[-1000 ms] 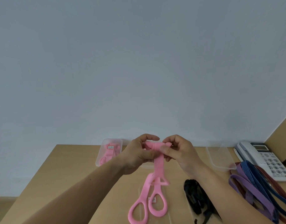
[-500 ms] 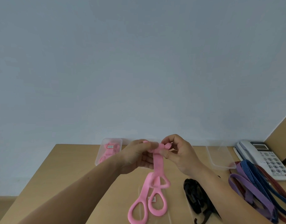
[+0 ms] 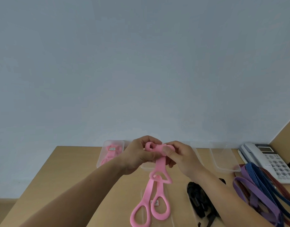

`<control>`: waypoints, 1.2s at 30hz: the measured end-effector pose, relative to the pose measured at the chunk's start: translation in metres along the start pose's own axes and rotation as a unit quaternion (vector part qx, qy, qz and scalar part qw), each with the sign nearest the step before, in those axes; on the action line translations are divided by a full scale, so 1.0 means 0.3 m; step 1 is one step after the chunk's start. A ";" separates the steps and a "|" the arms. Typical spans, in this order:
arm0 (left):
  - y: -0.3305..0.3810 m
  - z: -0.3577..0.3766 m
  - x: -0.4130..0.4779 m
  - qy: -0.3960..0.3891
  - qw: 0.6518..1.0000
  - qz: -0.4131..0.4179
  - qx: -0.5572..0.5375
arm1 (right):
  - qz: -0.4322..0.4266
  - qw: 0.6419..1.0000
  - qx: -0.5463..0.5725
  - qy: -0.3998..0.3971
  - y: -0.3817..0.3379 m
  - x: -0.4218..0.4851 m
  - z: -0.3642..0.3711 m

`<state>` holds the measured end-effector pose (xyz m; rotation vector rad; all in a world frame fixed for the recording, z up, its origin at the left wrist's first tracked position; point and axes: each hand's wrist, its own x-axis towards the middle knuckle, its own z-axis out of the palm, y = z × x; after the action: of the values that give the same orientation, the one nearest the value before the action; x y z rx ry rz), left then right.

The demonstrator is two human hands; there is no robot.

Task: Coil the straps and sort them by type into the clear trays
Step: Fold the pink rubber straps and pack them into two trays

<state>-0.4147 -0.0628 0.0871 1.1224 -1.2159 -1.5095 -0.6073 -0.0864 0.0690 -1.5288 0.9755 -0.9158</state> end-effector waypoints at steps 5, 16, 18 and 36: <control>-0.006 -0.005 0.004 -0.016 0.999 -0.028 0.031 | -0.034 0.999 -0.025 0.015 0.003 0.012 0.005; 0.022 -0.016 -0.010 -0.054 0.995 -0.085 0.027 | -0.050 0.998 -0.037 -0.005 0.008 0.004 0.025; 0.022 -0.020 -0.010 -0.053 0.995 -0.082 0.014 | -0.049 0.998 -0.036 -0.005 0.010 -0.001 0.024; 0.001 -0.014 -0.030 -0.028 0.997 -0.070 0.016 | 0.020 1.000 -0.004 -0.006 -0.002 -0.022 0.005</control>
<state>-0.4086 -0.0548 0.0880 1.2157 -1.2233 -1.6414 -0.6082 -0.0796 0.0691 -1.5136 0.9985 -0.8748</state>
